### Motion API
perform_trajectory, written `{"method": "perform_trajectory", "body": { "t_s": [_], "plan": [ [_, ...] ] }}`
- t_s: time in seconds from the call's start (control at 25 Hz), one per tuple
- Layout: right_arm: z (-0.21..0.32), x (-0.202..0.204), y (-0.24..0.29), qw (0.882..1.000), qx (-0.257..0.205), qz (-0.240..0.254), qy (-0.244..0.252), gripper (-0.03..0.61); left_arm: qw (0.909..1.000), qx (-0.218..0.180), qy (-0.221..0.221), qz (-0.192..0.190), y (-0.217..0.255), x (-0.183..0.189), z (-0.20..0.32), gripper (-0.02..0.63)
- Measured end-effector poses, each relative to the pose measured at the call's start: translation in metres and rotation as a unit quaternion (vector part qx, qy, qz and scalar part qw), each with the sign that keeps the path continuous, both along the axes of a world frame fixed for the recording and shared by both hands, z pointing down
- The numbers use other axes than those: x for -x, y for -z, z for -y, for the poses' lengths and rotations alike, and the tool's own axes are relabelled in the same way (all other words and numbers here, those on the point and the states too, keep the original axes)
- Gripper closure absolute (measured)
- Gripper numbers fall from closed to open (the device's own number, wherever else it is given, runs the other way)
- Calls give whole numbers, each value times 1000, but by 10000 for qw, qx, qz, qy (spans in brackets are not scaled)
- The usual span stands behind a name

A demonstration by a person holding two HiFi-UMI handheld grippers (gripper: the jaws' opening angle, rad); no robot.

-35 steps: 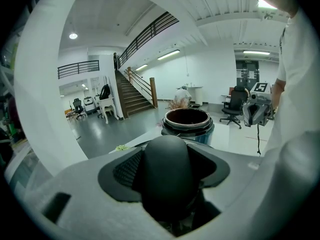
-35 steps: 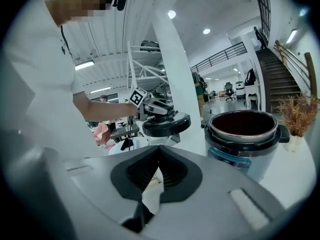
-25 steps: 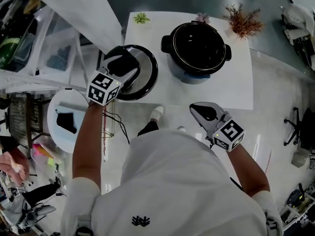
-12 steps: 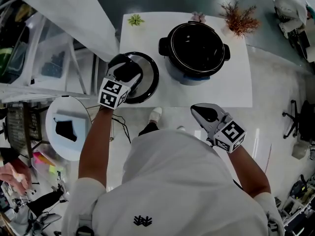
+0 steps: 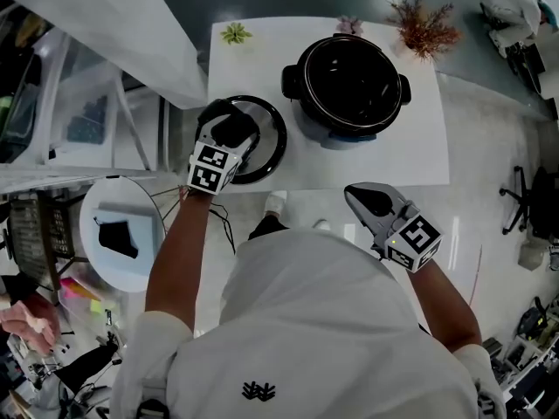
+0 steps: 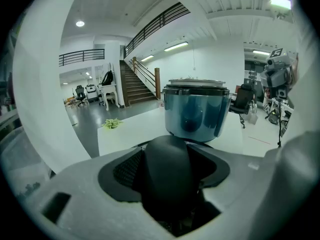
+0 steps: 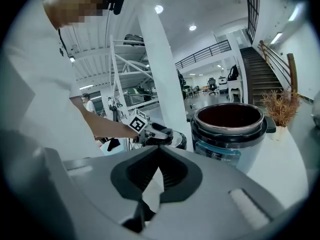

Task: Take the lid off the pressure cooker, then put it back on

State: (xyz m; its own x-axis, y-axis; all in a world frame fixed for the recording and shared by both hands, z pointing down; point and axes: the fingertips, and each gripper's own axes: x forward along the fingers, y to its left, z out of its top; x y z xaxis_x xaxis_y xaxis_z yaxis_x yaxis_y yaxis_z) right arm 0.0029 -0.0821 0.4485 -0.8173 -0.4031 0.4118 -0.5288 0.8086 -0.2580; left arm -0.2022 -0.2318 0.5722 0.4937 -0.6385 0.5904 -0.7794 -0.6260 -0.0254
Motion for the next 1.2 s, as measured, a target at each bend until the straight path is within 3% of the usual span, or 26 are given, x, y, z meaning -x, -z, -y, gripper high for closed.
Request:
{"method": "perform_trajectory", "body": {
  "t_s": [1.2],
  "plan": [
    [0,-5,-19,9989,221,-181,-374,565,9999,-42,90,38,-48,-5,4,321]
  ]
}}
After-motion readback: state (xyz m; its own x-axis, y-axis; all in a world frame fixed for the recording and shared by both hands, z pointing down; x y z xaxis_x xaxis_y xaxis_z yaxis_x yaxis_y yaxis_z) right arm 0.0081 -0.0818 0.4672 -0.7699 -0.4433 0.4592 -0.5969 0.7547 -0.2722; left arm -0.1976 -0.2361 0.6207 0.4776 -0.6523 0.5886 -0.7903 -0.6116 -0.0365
